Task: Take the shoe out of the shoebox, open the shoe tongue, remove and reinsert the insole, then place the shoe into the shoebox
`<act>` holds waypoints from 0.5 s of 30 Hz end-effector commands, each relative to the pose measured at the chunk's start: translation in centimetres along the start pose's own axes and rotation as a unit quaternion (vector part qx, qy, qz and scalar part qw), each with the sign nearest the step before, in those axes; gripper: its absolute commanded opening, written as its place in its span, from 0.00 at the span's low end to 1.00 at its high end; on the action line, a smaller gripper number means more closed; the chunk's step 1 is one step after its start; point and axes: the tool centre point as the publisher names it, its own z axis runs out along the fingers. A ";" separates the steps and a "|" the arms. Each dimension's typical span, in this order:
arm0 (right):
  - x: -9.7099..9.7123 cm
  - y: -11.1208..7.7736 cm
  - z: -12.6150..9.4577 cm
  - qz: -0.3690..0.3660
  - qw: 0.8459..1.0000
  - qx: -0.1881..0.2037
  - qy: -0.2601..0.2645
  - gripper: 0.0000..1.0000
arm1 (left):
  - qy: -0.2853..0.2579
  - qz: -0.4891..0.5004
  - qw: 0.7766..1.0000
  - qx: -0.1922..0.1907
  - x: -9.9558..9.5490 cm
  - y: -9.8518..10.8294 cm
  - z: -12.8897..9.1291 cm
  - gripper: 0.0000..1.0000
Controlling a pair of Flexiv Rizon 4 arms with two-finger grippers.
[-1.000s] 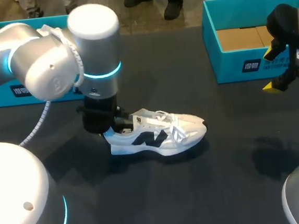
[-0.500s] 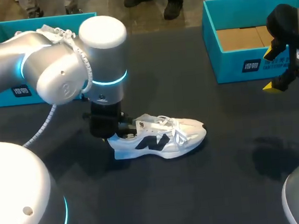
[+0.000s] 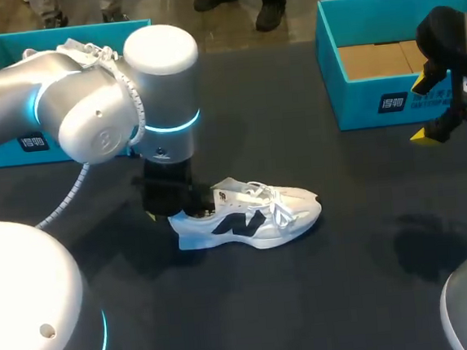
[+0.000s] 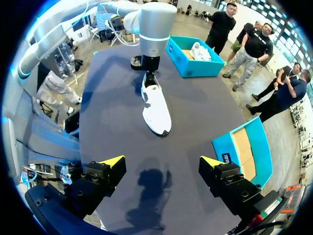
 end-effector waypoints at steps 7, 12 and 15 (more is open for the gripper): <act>-0.2 0.2 0.1 0.000 1.000 0.002 0.002 1.00 | -0.039 -0.037 0.998 -0.024 1.4 -0.8 -4.0 1.00; -0.2 0.2 0.1 0.000 1.000 0.002 0.002 1.00 | -0.066 -0.072 0.995 -0.037 2.5 -1.1 -6.0 1.00; -0.2 0.2 0.1 0.000 1.000 0.002 0.002 1.00 | -0.079 -0.081 0.993 -0.036 3.0 -1.3 -6.7 1.00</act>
